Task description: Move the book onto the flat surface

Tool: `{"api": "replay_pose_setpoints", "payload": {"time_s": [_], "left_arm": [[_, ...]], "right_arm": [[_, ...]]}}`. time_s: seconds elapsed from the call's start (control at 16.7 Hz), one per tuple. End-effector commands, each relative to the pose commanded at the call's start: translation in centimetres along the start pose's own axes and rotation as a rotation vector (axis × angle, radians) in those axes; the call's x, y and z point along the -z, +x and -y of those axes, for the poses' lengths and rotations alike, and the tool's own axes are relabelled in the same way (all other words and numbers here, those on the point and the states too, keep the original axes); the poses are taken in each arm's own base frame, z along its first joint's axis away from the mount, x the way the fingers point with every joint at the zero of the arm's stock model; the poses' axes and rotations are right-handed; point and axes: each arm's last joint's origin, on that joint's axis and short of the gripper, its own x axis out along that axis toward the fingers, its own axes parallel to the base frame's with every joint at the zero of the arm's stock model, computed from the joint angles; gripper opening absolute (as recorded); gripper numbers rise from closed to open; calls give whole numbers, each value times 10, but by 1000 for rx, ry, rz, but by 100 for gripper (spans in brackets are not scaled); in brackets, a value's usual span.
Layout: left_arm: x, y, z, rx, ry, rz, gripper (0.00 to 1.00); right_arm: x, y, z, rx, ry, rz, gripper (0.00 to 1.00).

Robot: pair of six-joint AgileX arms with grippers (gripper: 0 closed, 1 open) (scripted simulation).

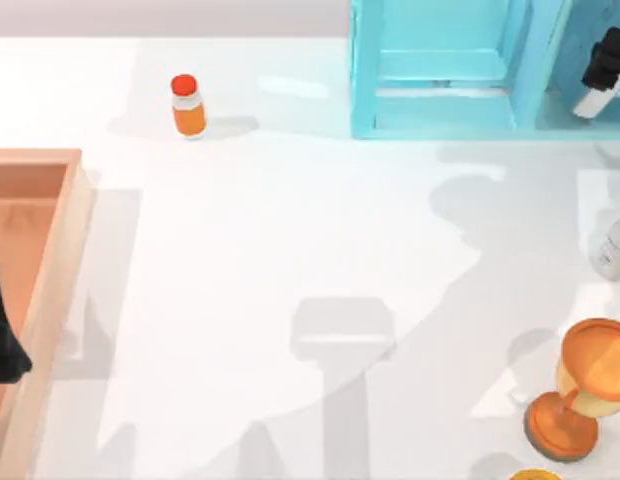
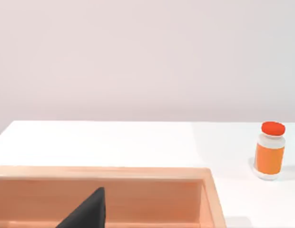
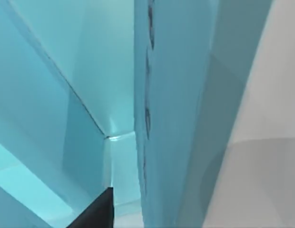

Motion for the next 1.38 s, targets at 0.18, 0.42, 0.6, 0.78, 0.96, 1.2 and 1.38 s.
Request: {"api": "replay_pose_setpoints", "payload": {"time_s": [0.18, 0.42, 0.6, 0.78, 0.96, 1.2, 1.38], "left_arm": [[0, 0, 0, 0, 0, 0, 100], [0, 0, 0, 0, 0, 0, 100], [0, 0, 0, 0, 0, 0, 100], [0, 0, 0, 0, 0, 0, 100], [0, 0, 0, 0, 0, 0, 100], [0, 0, 0, 0, 0, 0, 100], [0, 0, 0, 0, 0, 0, 100]], "right_arm": [[0, 0, 0, 0, 0, 0, 70], [0, 0, 0, 0, 0, 0, 40], [0, 0, 0, 0, 0, 0, 17], [0, 0, 0, 0, 0, 0, 0], [0, 0, 0, 0, 0, 0, 0], [0, 0, 0, 0, 0, 0, 0], [9, -18, -7, 107, -17, 36, 0]]}}
